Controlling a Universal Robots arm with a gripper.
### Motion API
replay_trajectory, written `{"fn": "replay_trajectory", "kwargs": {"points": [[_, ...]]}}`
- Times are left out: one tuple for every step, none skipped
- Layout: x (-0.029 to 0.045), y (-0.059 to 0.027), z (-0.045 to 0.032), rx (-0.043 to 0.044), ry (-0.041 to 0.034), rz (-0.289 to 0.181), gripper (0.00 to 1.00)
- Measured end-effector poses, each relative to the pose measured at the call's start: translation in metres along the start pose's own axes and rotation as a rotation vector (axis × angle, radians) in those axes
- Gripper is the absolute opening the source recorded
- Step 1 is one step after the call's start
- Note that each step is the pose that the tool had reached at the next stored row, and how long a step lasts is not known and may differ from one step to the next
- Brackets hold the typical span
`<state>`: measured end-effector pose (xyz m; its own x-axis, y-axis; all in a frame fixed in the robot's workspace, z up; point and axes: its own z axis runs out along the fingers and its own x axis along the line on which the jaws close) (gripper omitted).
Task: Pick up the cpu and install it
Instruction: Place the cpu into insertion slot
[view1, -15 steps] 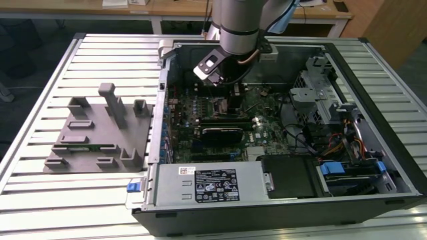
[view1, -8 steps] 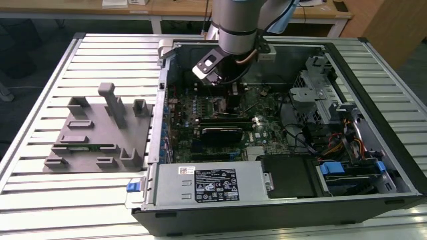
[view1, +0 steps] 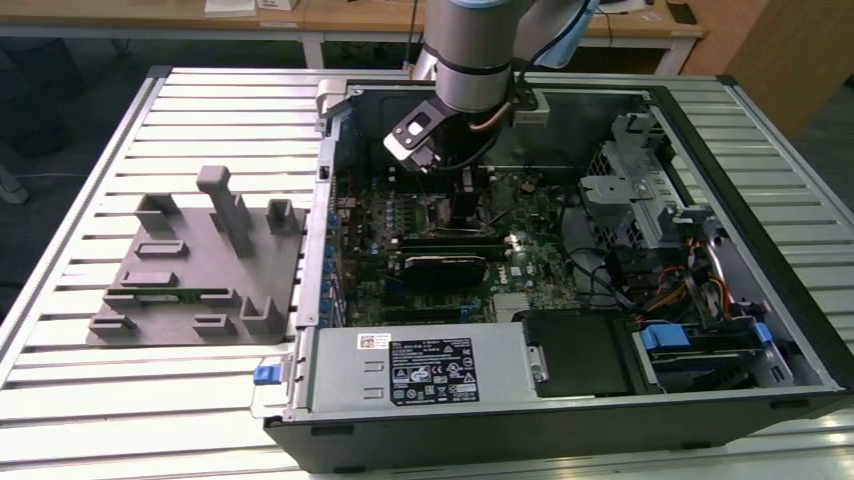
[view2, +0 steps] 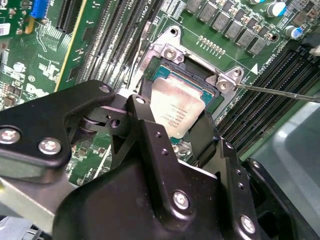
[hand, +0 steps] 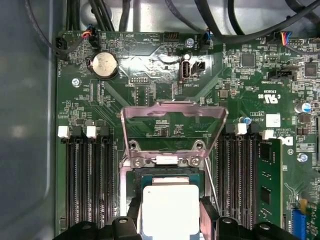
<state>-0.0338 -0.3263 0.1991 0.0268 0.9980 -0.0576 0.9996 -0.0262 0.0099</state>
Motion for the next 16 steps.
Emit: {"fn": "replay_trajectory", "kwargs": {"points": [[0.0003,0.0,0.0006,0.0,-0.0001,0.0,0.55],[0.0005,0.0,0.0012,0.0001,-0.0002,0.0,0.55],[0.0007,0.0,0.002,0.0001,-0.0001,0.0,0.55],[0.0009,0.0,0.0026,0.0001,-0.0002,0.0,0.55],[0.001,0.0,0.0031,0.0001,-0.0001,0.0,0.55],[0.001,-0.0001,0.0034,0.0001,-0.0002,0.0,0.55],[0.0009,-0.0001,0.0036,0.0002,-0.0003,0.0,0.55],[0.001,-0.0001,0.0037,0.0002,-0.0003,0.0,0.55],[0.001,-0.0001,0.0039,0.0002,-0.0003,0.0,0.55],[0.0011,0.0,0.0043,0.0,-0.0001,0.0,0.55],[0.0011,0.0,0.0049,0.0,0.0,0.0,0.55],[0.0011,-0.0001,0.0051,0.0001,-0.0002,0.0,0.55],[0.001,-0.0001,0.0051,0.0002,-0.0003,0.0,0.55],[0.001,-0.0001,0.0051,0.0002,-0.0003,0.0,0.55],[0.001,-0.0001,0.0052,0.0002,-0.0003,0.0,0.55],[0.0011,-0.0001,0.0054,0.0001,0.0001,0.0,0.55]]}}
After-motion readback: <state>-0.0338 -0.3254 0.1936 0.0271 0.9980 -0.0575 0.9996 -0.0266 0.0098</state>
